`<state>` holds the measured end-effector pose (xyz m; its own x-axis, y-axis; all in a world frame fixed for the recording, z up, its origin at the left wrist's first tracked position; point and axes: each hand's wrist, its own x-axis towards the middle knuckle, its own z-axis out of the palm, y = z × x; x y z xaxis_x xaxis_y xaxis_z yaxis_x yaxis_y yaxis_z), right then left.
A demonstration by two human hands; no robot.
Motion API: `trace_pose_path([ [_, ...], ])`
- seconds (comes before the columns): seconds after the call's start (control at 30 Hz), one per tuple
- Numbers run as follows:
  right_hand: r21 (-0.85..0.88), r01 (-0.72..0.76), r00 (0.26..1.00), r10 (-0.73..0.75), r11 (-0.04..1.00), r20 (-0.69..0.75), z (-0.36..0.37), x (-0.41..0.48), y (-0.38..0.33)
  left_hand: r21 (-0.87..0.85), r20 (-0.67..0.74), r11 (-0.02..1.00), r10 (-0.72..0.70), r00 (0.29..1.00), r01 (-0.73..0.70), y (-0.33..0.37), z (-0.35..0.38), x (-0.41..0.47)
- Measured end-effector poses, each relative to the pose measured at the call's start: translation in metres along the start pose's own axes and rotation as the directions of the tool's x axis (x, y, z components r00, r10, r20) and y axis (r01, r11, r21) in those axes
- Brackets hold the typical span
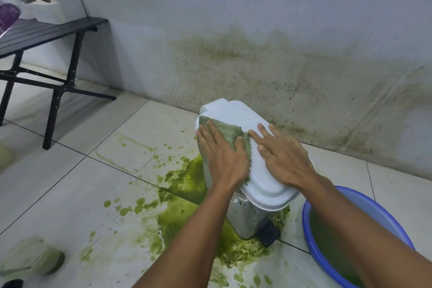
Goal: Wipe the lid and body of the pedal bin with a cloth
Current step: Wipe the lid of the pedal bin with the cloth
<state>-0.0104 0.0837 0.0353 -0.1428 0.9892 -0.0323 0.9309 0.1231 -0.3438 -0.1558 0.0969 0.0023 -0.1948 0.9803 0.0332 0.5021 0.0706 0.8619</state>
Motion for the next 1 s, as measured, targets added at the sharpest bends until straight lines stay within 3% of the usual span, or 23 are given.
trace_pose_path([
  [0.27, 0.029, 0.035, 0.998, -0.033, 0.999, -0.054, 0.002, -0.001, 0.001, 0.054, 0.000, 0.989, 0.137, 0.991, -0.137, 0.005, 0.006, -0.036],
  [0.43, 0.020, 0.040, 0.999, -0.039, 0.999, -0.035, -0.001, -0.002, 0.001, 0.310, 0.113, 0.929, 0.173, 0.978, -0.200, -0.002, -0.016, 0.033],
  [0.53, 0.044, 0.036, 0.999, -0.034, 0.998, -0.038, -0.003, -0.001, 0.003, 0.379, 0.243, 0.865, 0.250, 0.937, -0.329, -0.008, -0.030, 0.071],
  [0.63, 0.106, -0.009, 0.995, 0.019, 0.994, -0.098, -0.006, -0.005, 0.003, 0.384, 0.279, 0.805, 0.366, 0.888, -0.453, -0.016, -0.029, 0.053],
  [0.8, 0.186, -0.046, 0.979, 0.082, 0.981, -0.189, -0.007, -0.011, -0.001, 0.274, 0.361, 0.677, 0.586, 0.725, -0.683, -0.021, -0.021, -0.014],
  [0.9, 0.173, -0.031, 0.979, 0.065, 0.985, -0.192, -0.005, -0.012, -0.002, 0.319, 0.477, 0.644, 0.525, 0.705, -0.695, -0.006, -0.026, 0.025],
  [1.0, 0.178, -0.003, 0.977, 0.041, 0.984, -0.209, 0.000, -0.013, -0.003, 0.481, 0.525, 0.640, 0.337, 0.782, -0.599, 0.020, -0.021, 0.079],
])
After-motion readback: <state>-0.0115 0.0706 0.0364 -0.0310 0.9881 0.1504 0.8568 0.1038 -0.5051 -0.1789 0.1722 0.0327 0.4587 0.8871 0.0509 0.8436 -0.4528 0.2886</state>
